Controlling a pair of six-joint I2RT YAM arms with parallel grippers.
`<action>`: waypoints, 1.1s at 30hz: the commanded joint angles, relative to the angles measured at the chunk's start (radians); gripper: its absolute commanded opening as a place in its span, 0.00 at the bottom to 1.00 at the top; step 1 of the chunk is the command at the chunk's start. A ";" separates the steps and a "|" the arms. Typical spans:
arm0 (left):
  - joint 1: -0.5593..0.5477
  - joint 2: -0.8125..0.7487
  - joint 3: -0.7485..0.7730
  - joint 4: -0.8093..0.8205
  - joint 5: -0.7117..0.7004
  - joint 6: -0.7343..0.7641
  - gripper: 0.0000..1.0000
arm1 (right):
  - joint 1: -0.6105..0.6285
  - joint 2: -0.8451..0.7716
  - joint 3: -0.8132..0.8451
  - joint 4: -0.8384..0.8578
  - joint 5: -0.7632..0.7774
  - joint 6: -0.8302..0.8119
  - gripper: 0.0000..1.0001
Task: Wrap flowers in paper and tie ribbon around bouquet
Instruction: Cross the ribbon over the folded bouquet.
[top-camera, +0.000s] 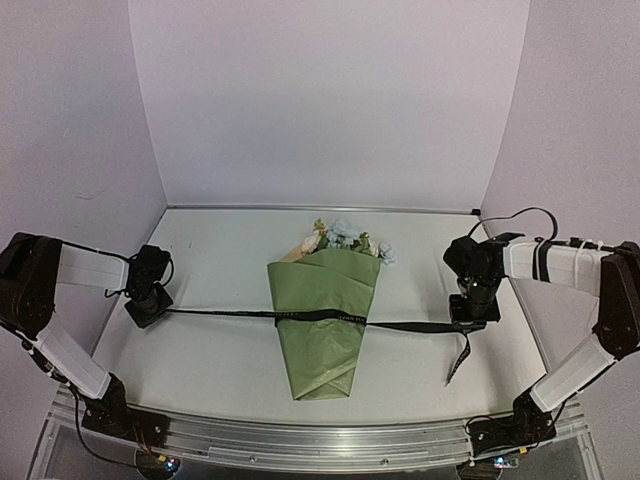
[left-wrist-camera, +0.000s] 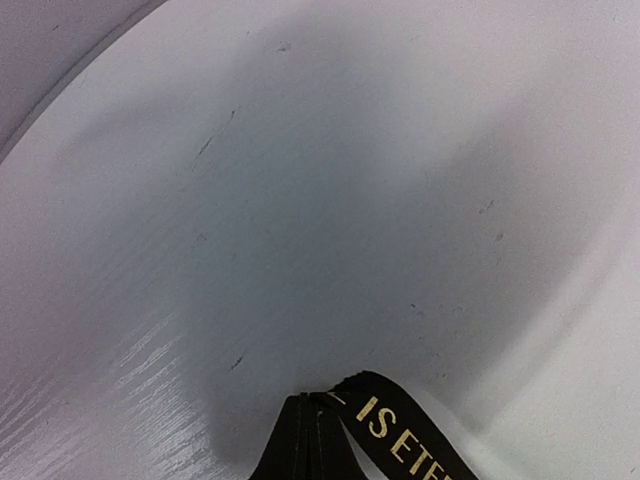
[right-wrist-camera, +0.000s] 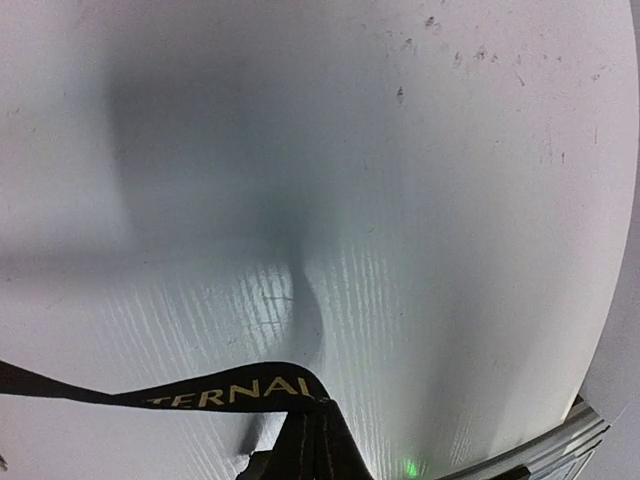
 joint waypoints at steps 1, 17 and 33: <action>0.053 0.018 -0.002 0.065 0.072 0.004 0.00 | -0.021 0.013 0.046 -0.042 -0.018 0.033 0.03; 0.054 -0.177 -0.010 0.056 0.097 0.042 0.69 | 0.065 -0.157 -0.017 0.137 -0.108 -0.141 0.60; -0.401 -0.326 0.161 0.204 0.168 0.615 1.00 | 0.174 -0.203 0.002 0.303 -0.097 -0.148 0.98</action>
